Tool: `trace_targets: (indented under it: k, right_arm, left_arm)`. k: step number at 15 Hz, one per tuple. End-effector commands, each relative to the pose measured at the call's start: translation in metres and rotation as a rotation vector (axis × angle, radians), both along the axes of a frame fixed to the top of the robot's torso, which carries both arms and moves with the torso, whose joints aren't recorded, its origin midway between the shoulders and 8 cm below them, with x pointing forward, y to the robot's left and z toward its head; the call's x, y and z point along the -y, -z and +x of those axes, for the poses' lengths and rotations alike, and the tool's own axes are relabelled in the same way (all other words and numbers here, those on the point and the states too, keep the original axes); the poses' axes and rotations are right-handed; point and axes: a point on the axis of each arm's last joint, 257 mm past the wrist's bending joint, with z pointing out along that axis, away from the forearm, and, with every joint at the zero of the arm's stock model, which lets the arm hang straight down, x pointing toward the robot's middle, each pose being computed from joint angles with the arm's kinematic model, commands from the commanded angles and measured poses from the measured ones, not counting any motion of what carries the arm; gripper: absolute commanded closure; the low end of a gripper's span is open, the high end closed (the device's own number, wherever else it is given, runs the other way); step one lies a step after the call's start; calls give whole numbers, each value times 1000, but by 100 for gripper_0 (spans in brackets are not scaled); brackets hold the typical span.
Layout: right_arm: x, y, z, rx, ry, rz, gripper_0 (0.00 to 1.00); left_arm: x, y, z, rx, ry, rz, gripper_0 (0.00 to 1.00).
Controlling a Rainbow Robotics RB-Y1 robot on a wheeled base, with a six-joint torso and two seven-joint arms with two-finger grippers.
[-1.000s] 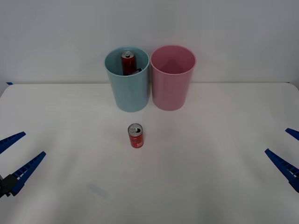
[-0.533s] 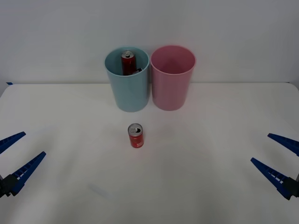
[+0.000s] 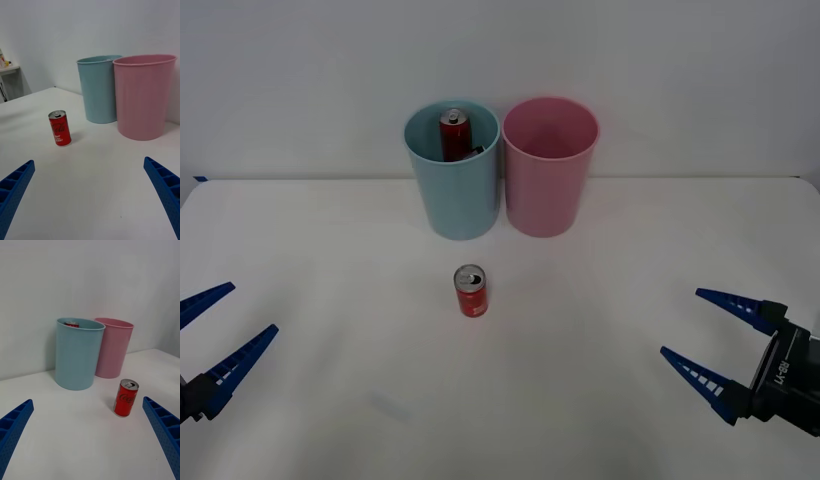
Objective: Grasp the object on the table and drop it into the matching bin: aluminum can to the light blue bin, PET bottle to the pink bin.
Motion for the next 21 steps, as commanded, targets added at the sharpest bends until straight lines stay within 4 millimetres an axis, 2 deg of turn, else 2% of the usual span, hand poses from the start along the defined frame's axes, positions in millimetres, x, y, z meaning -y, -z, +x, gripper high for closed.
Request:
trace_targets:
  k: [1, 6, 9, 13, 21]
  right_arm:
    - [-16, 14, 7, -7, -3, -33, 0]
    - [-73, 38, 20, -37, -62, -69, 0]
    - [-96, 44, 30, -25, -65, -87, 0]
    - [-119, 61, 45, -48, -101, -89, 0]
    - [-166, 73, 77, -41, -118, -101, 0]
  left_arm:
    - [0, 0, 0, 0, 0, 0, 0]
    - [0, 0, 0, 0, 0, 0, 0]
    - [0, 0, 0, 0, 0, 0, 0]
    - [0, 0, 0, 0, 0, 0, 0]
    - [0, 0, 0, 0, 0, 0, 0]
